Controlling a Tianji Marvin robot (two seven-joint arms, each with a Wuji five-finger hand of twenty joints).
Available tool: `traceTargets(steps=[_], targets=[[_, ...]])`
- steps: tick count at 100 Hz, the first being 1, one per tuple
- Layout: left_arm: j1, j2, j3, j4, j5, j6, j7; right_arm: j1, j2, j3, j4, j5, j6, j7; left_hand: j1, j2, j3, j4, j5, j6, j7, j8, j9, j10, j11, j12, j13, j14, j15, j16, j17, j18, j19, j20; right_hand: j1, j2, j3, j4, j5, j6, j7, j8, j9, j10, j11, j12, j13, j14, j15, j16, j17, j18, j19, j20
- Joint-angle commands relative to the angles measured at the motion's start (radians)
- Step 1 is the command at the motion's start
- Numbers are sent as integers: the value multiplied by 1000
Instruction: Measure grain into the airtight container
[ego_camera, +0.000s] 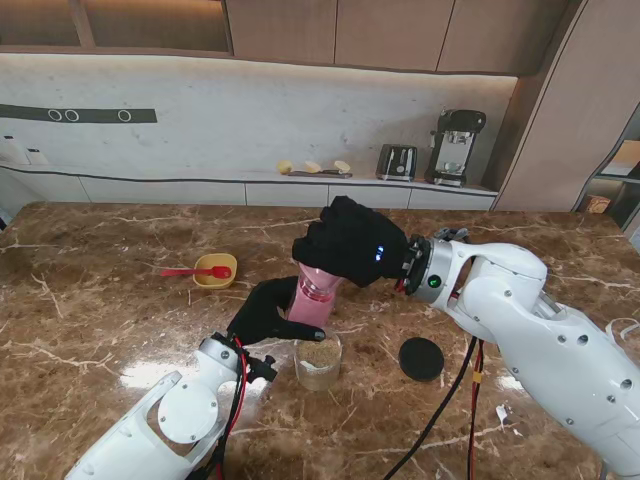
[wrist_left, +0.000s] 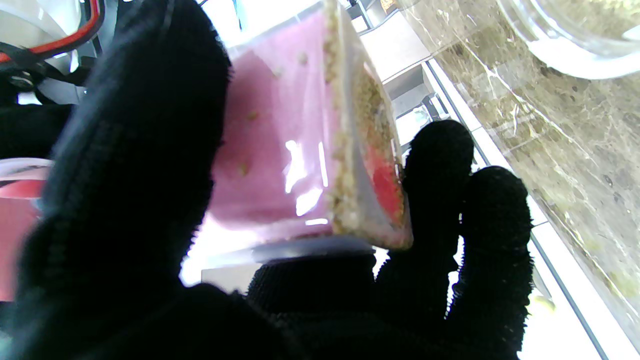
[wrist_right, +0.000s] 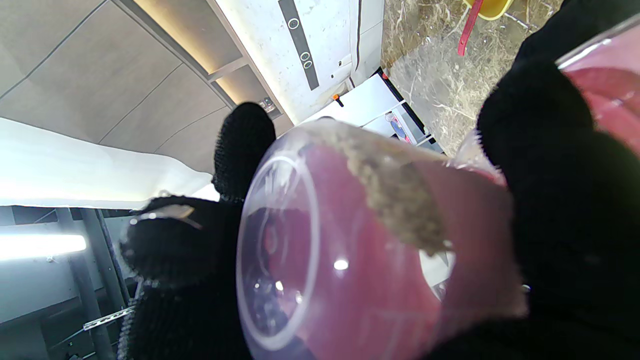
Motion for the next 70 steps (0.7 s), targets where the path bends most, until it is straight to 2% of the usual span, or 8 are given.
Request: traceTargets(steps=[1,15,36,49,56,61,65,70], targets=[[3,-5,-1,-4,1,1,6,-2,3,-2,2,-1,-5,2,220,410,521,10,233,-310,306,83,136,-136,138,81,53,-61,58,3,9,-14,60,13,172,162,248,-18,70,-120,21,7,-8,-16,-12,2,33,-216,123,63,-8,-202,22,28],[1,-6,0,-3,0,-1,6,4,6,-7,3,-6,-12,-5,221,410,521,11,232,-307,305,83,136,-134,138,81,53,-61,58,3,7,-14,60,13,184,165,251,-22,73,-129,20,5,-8,-20,-18,5,27,-220,116,61,-13,-201,19,30],[1,-5,-1,-3,0,-1,4,1,1,-3,10,19,-27,11,221,409,521,10,232,-306,305,83,135,-133,137,82,53,-61,58,3,6,-14,60,14,72,198,216,-21,62,-117,15,1,-28,-18,0,-7,22,-214,120,66,-23,-202,20,43],[2,-5,-1,-3,1,-1,4,5,2,-6,8,16,-31,14,221,410,521,11,232,-309,305,83,135,-136,137,82,51,-61,57,3,7,-15,60,14,212,177,278,-17,61,-130,6,-11,-25,-25,-25,1,-1,-219,90,59,-45,-196,-1,49],[1,-5,-1,-2,1,-1,4,8,1,-8,9,19,-35,17,222,410,521,11,232,-306,305,83,134,-133,137,82,49,-61,57,3,4,-15,59,13,231,187,280,-20,56,-131,1,-18,-26,-27,-43,14,-12,-217,73,57,-56,-191,-10,55],[1,-5,-2,-2,1,-2,4,10,2,-9,10,19,-36,17,221,409,521,11,233,-308,306,83,134,-135,137,82,49,-62,57,3,6,-17,59,13,197,190,268,-23,49,-126,-4,-24,-31,-27,-46,18,-16,-216,66,56,-61,-190,-14,57],[1,-5,-2,-2,1,-2,4,11,1,-9,11,22,-39,16,221,409,521,11,233,-308,306,83,135,-136,137,82,49,-63,58,3,6,-17,59,13,109,217,232,-23,41,-120,-7,-30,-45,-26,-34,13,-17,-215,63,58,-63,-190,-17,62],[1,-5,-2,-2,1,-2,3,10,0,-8,13,29,-43,17,220,408,521,11,233,-308,306,83,135,-136,137,81,50,-62,58,3,6,-16,59,13,-1,239,193,-11,41,-103,-18,-34,-66,-25,9,-64,-23,-208,66,69,-70,-191,-18,77]])
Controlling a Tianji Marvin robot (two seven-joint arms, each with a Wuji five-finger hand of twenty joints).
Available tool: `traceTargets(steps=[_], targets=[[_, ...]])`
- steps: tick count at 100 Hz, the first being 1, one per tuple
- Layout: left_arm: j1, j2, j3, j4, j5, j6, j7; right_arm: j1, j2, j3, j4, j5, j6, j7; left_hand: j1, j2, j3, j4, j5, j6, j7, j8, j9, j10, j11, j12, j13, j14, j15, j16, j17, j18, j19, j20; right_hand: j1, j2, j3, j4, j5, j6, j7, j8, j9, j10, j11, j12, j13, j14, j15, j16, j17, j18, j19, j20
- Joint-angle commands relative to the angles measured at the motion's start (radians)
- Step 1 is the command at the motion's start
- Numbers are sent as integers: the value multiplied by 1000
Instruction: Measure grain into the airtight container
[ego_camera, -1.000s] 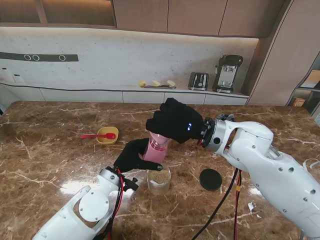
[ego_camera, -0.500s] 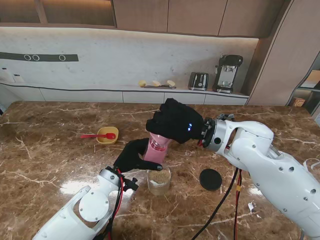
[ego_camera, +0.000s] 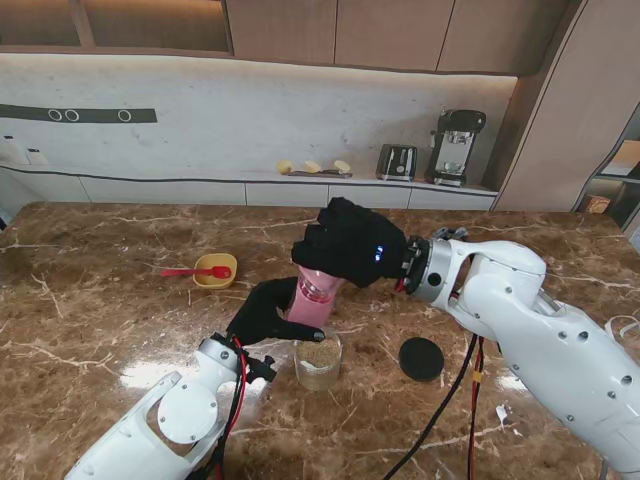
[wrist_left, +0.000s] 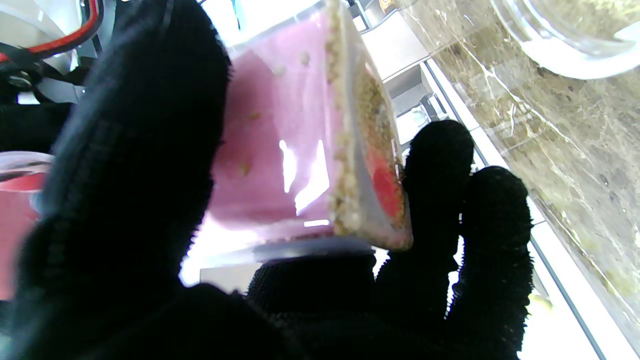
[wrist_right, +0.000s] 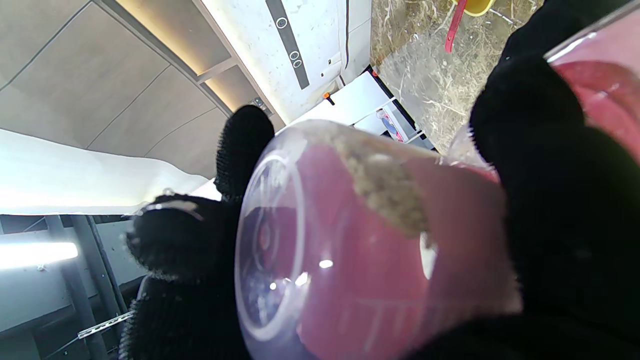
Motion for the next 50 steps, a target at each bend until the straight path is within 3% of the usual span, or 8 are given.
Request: traceTargets(steps=[1,4,8,11,19,27,40,50], targets=[[0,-5,-1,-5,1,-1,3,-3,-2,-2,5,7,-8,14,221,413,522,11,227,-308,306,83,135,-136,137,74,50,-62,58,3,6,-16,59,13,-33,247,191,-6,48,-81,-25,-6,-26,-7,38,-61,16,-190,90,70,-17,-170,7,40],[0,-5,-1,-5,1,-1,3,-3,-1,-1,5,6,-7,13,220,413,522,11,227,-309,306,83,136,-136,138,74,50,-62,58,3,6,-16,59,13,-80,274,182,4,63,-70,-73,32,-28,-6,51,-85,17,-191,92,70,-16,-171,8,43],[0,-5,-1,-5,0,-1,2,-3,-2,0,4,6,-8,14,220,414,522,11,229,-308,307,84,135,-137,138,74,51,-63,58,3,6,-16,59,13,-72,276,185,9,63,-71,-77,38,-29,-7,52,-89,19,-191,93,71,-13,-173,9,43],[0,-5,-1,-5,0,-1,2,-4,-2,0,3,7,-9,15,220,414,522,11,227,-308,306,84,135,-137,138,74,50,-63,58,3,6,-16,59,13,-24,264,188,4,51,-80,-59,31,-28,-8,53,-90,20,-192,93,70,-12,-173,10,43],[0,-5,-1,-5,0,-2,2,-5,-1,2,0,1,-7,18,220,413,522,11,227,-309,306,84,135,-139,138,74,51,-65,58,3,6,-16,59,13,141,221,267,4,35,-92,-8,-16,-4,-9,16,-1,24,-197,90,68,-9,-175,9,40],[0,-5,-1,-4,-1,-2,2,-6,-1,4,-1,3,-10,21,219,414,522,11,228,-310,306,83,136,-138,138,74,51,-65,58,2,8,-17,60,13,202,211,307,10,41,-85,-19,-22,4,-8,-2,14,23,-197,90,67,-9,-175,9,40],[0,-5,-1,-4,0,-3,2,-4,-1,2,1,2,-10,18,220,414,522,11,227,-309,307,83,136,-137,139,74,51,-64,58,2,8,-18,60,13,129,205,275,0,32,-85,-21,-24,-1,-6,-7,21,24,-199,87,66,-9,-175,9,40],[0,-5,-2,-5,0,-2,2,-2,-1,2,3,6,-14,17,220,414,522,11,227,-309,307,84,136,-137,139,74,52,-63,58,2,8,-18,60,13,-5,207,230,12,43,-73,-42,-14,-25,-8,35,-38,21,-194,87,68,-9,-175,9,39]])
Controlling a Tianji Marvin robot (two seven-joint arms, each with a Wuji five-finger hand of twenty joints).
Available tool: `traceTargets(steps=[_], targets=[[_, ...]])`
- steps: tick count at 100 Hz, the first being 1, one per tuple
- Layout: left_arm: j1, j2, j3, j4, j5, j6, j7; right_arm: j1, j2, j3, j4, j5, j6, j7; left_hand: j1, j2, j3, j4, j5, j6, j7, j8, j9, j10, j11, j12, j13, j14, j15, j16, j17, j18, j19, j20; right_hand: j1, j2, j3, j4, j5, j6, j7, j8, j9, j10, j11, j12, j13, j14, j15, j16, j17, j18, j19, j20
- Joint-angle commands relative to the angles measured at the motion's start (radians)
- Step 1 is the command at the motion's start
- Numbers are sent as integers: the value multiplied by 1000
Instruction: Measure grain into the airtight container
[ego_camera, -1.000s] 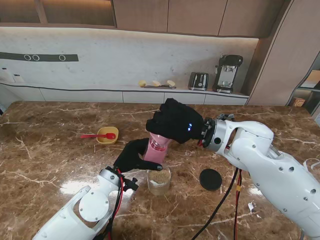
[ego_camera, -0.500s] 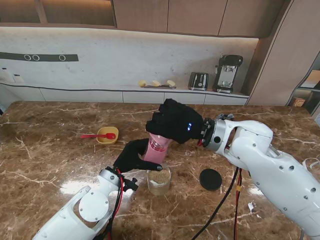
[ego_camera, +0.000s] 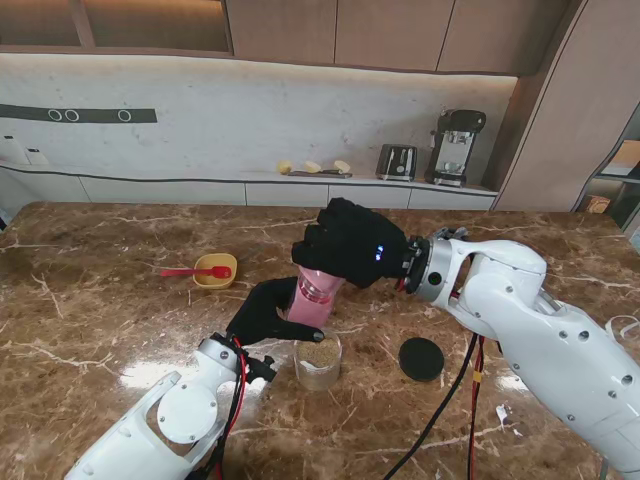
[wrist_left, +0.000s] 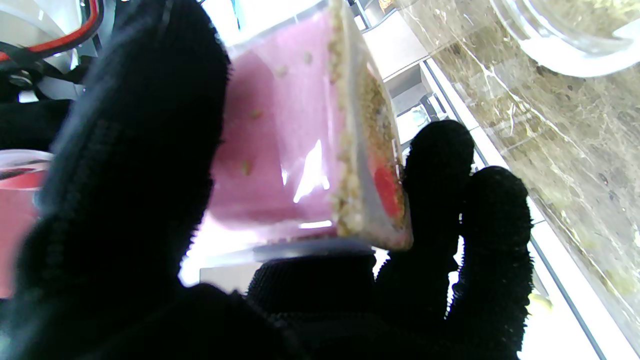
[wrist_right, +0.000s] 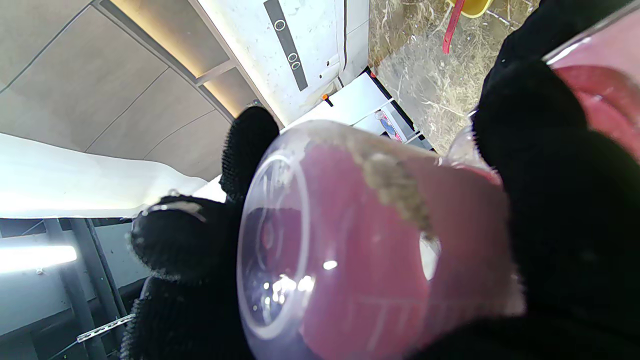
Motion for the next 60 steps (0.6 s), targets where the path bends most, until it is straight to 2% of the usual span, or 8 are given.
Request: traceTargets(steps=[1,11,19,26,38,46,52,60], targets=[[0,-5,0,-5,0,-2,3,-2,0,-2,3,2,-5,11,219,419,522,11,225,-308,307,84,136,-137,139,72,52,-63,58,2,8,-18,60,13,11,191,214,16,59,-68,-14,10,-7,2,27,-45,31,-159,99,68,4,-138,9,26],[-1,-5,-1,-5,1,-2,3,-1,-1,-2,3,3,-7,11,220,418,523,11,226,-307,307,84,136,-135,139,73,53,-63,58,2,8,-16,60,13,-16,192,210,21,70,-63,-25,21,-5,3,32,-62,31,-158,101,69,4,-138,9,26],[-1,-5,0,-5,1,-2,3,-1,0,-2,2,0,-6,12,220,419,523,10,226,-303,307,83,136,-134,139,73,52,-61,58,2,8,-14,60,13,172,161,303,19,58,-82,19,-5,24,3,-9,21,37,-162,98,68,4,-138,9,26],[-1,-5,0,-5,0,-2,4,-1,0,-2,1,1,-6,14,221,419,523,11,226,-304,307,83,136,-134,139,73,52,-61,58,2,8,-14,59,13,228,150,338,18,70,-74,-3,1,32,3,-26,33,36,-156,98,62,4,-135,9,26],[0,-5,0,-5,0,-2,4,0,0,-2,3,4,-11,13,221,419,523,10,226,-304,306,83,136,-133,139,73,51,-61,58,2,6,-14,59,13,-5,167,233,30,70,-62,-25,16,-2,3,20,-40,32,-158,97,68,5,-134,9,26],[0,-5,0,-5,0,-2,5,1,-1,-2,3,7,-16,14,221,419,522,10,225,-304,305,83,135,-133,139,74,51,-60,58,3,6,-14,59,13,-41,198,163,43,84,-50,-63,38,-7,4,36,-73,28,-156,97,69,5,-134,9,26],[0,-5,0,-5,0,-2,5,2,-1,-3,3,7,-17,15,221,419,522,10,225,-305,305,83,136,-133,138,74,50,-61,57,3,6,-14,59,14,87,151,269,29,62,-75,-6,11,10,2,16,-9,33,-159,97,68,5,-134,9,26],[0,-6,0,-5,0,-3,6,2,-2,-3,2,8,-16,22,221,420,522,10,225,-304,306,83,135,-135,138,73,50,-62,57,3,5,-15,59,14,237,208,313,8,76,-83,0,0,36,2,-22,28,39,-158,95,66,5,-130,9,26]])
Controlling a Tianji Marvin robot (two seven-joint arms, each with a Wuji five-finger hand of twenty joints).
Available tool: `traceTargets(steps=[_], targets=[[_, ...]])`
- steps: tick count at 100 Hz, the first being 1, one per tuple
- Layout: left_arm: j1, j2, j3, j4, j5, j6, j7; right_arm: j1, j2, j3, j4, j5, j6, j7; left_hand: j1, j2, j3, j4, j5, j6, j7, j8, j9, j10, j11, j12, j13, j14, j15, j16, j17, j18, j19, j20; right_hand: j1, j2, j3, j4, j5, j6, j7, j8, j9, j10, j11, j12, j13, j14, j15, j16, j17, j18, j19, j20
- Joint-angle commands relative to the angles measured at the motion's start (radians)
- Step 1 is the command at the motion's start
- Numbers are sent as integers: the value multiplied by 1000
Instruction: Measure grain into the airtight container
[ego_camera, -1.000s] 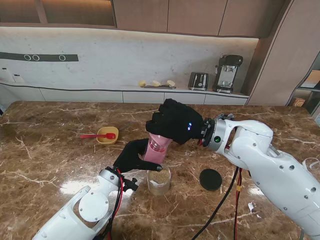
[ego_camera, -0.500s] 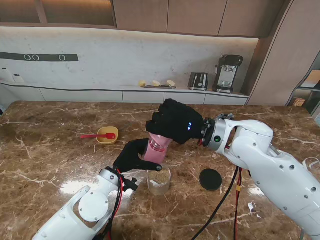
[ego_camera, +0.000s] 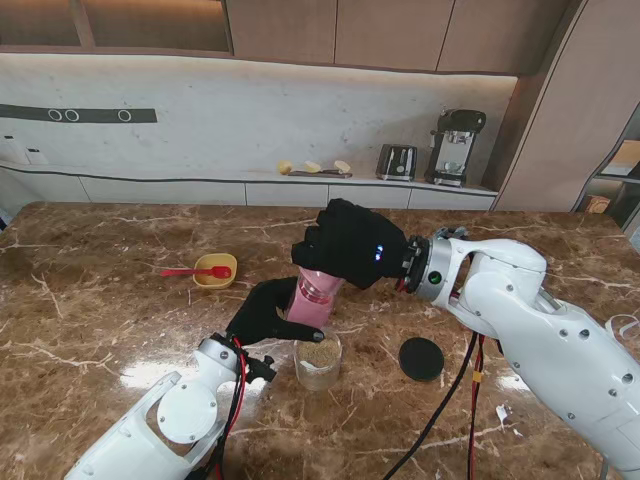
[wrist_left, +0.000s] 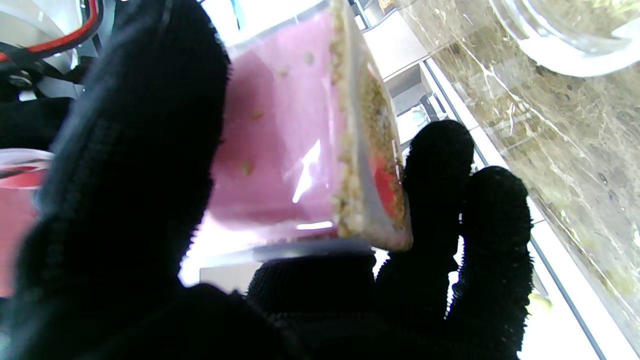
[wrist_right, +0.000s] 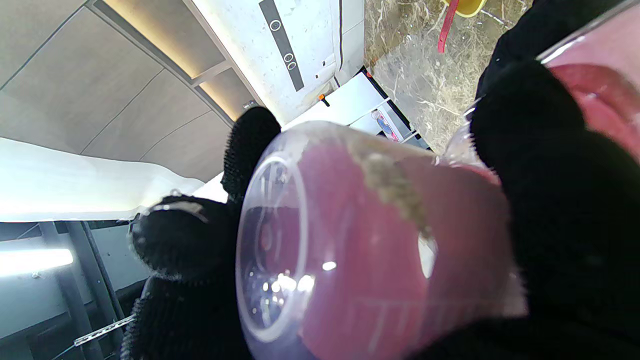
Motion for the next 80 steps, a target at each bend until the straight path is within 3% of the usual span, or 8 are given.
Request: traceTargets(steps=[1,9,21,43,50,58,74,80], targets=[[0,-6,0,-6,-1,-2,5,-2,-2,-3,1,2,-1,18,221,420,522,10,226,-304,306,83,135,-135,138,72,50,-61,57,3,5,-15,58,14,250,226,278,8,76,-83,21,-10,26,2,-23,29,40,-145,98,66,5,-117,10,27],[0,-6,0,-6,-1,-2,5,-1,-3,-5,3,6,-1,20,221,419,522,10,225,-304,306,83,135,-134,138,72,49,-61,57,3,4,-15,58,14,215,265,202,-6,64,-90,29,-10,25,2,-31,35,40,-145,98,66,5,-113,10,27],[1,-6,0,-5,-1,-2,6,2,-1,-6,3,4,-9,18,221,419,522,11,225,-305,306,83,134,-136,138,72,49,-63,57,3,5,-17,58,14,-6,213,190,33,68,-55,-30,-4,-14,3,31,-69,31,-143,95,67,4,-115,8,28],[1,-6,0,-5,-3,-2,6,3,-6,-9,7,23,-16,28,220,421,522,11,225,-307,306,83,134,-137,139,71,50,-65,57,3,6,-17,58,14,190,448,20,-20,99,-50,54,-91,25,14,13,-34,43,-117,95,65,-3,-77,20,38],[2,-6,0,-5,-2,-2,7,3,-6,-9,7,23,-17,29,220,419,522,11,225,-308,307,83,135,-138,139,71,51,-64,57,3,6,-17,58,14,170,424,21,-10,92,-49,50,-89,22,11,12,-34,42,-125,93,65,-2,-87,18,37],[3,-6,-1,-5,-2,-3,7,5,-2,-10,4,12,-15,24,220,420,522,11,224,-309,306,83,135,-138,139,71,51,-64,57,2,6,-17,58,14,0,286,140,26,80,-17,-61,-44,-9,7,23,-86,32,-140,89,68,-2,-110,12,32],[4,-6,-2,-6,-2,-3,7,5,-1,-9,1,8,-20,25,220,419,523,11,225,-309,307,84,136,-137,139,71,51,-65,57,2,7,-17,59,14,-76,261,165,108,98,19,-209,18,-27,8,28,-95,23,-144,86,68,-6,-115,5,31],[4,-6,-2,-6,-2,-4,6,5,-2,-9,2,10,-20,26,219,418,523,10,224,-307,307,84,136,-136,139,72,51,-63,57,2,8,-18,59,14,80,304,147,18,66,-29,-48,-83,0,4,17,-36,32,-138,87,66,-4,-106,6,32]])
